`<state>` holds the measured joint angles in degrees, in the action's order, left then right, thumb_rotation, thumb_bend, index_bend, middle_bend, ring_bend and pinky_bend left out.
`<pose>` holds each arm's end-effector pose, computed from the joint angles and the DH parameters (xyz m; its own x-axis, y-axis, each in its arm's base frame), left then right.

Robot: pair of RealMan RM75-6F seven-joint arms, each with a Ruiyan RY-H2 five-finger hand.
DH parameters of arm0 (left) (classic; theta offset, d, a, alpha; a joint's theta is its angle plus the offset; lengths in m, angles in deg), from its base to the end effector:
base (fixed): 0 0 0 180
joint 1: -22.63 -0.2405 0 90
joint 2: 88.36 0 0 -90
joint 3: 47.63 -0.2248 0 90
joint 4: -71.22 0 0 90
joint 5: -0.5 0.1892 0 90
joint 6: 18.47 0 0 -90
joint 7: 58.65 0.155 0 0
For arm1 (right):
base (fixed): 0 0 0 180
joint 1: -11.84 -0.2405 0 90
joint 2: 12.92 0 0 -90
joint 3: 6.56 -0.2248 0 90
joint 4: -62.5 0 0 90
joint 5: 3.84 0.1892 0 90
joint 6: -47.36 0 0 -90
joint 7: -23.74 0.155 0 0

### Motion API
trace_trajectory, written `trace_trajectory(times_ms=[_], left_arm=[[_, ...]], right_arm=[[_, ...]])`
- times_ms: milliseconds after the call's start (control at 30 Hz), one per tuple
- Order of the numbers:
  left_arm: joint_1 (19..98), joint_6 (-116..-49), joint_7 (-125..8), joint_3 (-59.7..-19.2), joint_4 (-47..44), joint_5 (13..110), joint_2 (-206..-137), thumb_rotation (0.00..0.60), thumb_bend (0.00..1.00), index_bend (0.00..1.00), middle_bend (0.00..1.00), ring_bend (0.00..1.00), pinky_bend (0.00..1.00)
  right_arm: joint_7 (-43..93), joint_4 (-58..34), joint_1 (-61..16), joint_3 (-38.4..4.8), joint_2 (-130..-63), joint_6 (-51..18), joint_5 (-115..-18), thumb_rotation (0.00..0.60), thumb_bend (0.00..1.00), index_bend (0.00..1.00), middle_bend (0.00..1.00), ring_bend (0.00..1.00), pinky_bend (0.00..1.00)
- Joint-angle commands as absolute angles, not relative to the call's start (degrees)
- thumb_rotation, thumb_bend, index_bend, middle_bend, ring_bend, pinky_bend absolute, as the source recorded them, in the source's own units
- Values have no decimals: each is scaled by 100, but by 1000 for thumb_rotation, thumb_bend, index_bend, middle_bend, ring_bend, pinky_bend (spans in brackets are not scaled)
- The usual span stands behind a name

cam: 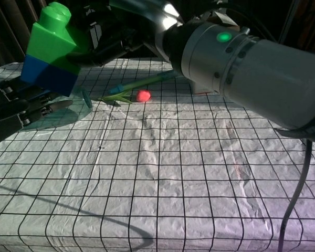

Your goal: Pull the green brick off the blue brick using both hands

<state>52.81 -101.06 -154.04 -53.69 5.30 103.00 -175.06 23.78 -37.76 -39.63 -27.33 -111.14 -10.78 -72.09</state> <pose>-0.1882 0.2571 0.0377 -0.6679 0.6609 0.3423 0.4645 0.0107 0.8855 0.0465 -0.2819 -0.0035 -0.1582 -0.4783 0.8638 -0.7630 -0.4960 -0.4144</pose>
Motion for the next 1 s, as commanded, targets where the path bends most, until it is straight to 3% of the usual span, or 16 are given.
trace_trajectory(times_ms=[33,400,700,1000], left_arm=[[5308,-10084,-15385,-5373,498,10261,-17538,600,277,0,47,0,0],[5396,-9894,-15397,-5392,275,10040,-17564,600,274,73,129,0,0],[5438,-9693,-15274,-5327,9,9819,-17579,600,270,281,298,0,0],[5506,-9547,-15428,-5326,-121,9767,-17588,600,272,368,339,0,0]], right_arm=[[2307,-3713,-3995,-2753,-11205,-1156,-7187,600,362,864,626,526,334],[2153,-3586,-4030,-2686,-11347,-1202,-7168,600,396,863,626,526,334],[2117,-3513,-4020,-2648,-11400,-1222,-7171,600,401,863,626,527,335],[2130,-3441,-4019,-2620,-11495,-1237,-7209,600,401,863,626,527,337]])
